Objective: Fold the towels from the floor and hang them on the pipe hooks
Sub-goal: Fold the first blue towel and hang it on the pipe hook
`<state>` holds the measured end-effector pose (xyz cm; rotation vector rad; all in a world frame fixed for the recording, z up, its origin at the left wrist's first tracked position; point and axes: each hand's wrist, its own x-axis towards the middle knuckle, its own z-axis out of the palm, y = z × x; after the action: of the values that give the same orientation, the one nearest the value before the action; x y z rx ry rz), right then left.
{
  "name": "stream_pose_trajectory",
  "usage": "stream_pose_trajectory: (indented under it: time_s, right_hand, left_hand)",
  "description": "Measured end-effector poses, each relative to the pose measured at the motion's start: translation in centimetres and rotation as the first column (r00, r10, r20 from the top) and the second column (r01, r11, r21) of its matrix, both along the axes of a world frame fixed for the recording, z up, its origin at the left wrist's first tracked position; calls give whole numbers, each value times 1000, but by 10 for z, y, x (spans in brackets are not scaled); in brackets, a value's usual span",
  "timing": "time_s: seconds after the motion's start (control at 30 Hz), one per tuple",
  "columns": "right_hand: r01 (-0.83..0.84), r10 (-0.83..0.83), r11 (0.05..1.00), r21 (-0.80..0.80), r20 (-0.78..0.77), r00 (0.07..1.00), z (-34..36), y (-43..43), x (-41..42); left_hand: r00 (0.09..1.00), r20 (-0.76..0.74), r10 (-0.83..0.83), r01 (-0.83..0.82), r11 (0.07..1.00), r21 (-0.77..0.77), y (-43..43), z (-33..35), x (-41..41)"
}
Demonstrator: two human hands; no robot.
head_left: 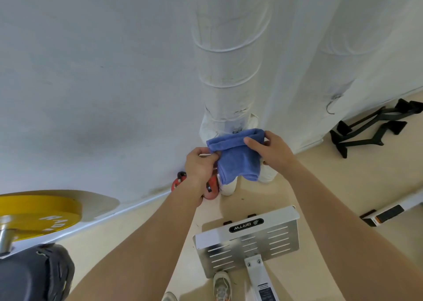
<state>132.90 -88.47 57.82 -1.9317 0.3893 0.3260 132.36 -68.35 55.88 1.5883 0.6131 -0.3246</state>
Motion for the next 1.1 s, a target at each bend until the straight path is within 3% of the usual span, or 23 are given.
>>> stream_pose_trajectory:
  time_s: [0.13, 0.33, 0.5, 0.63, 0.73, 0.8, 0.9, 0.97, 1.1]
  right_hand:
    - [-29, 44, 961, -276, 46, 998, -1, 10, 9]
    - [-36, 32, 919, -392, -16, 999, 9, 15, 15]
    - [-30, -11, 937, -349, -114, 993, 6, 14, 24]
    - [71, -82, 995, -64, -192, 978, 0, 12, 26]
    - [133, -127, 991, 12, -222, 967, -8, 11, 24]
    - [147, -156, 987, -70, -146, 977, -10, 13, 20]
    - [256, -214, 899, -355, 154, 965, -14, 18, 4]
    - [277, -112, 854, -441, 365, 924, -13, 23, -6]
    - [215, 85, 818, -534, 481, 872, -15, 29, -20]
  left_hand:
    - [990, 92, -105, 90, 984, 156, 2, 4, -4]
    - [943, 258, -211, 129, 945, 299, -12, 21, 0]
    - [937, 258, -234, 108, 900, 423, -26, 11, 5]
    - [968, 107, -226, 168, 905, 392, -26, 1, 12]
    - [974, 24, -224, 202, 917, 343, -24, 2, 17]
    - [973, 8, -232, 215, 911, 352, -23, 6, 19]
    - [957, 72, -282, 212, 844, 492, -25, 16, 15]
    - [936, 135, -324, 198, 805, 559, -23, 21, 13]
    - [897, 221, -383, 137, 717, 684, -14, 24, 10]
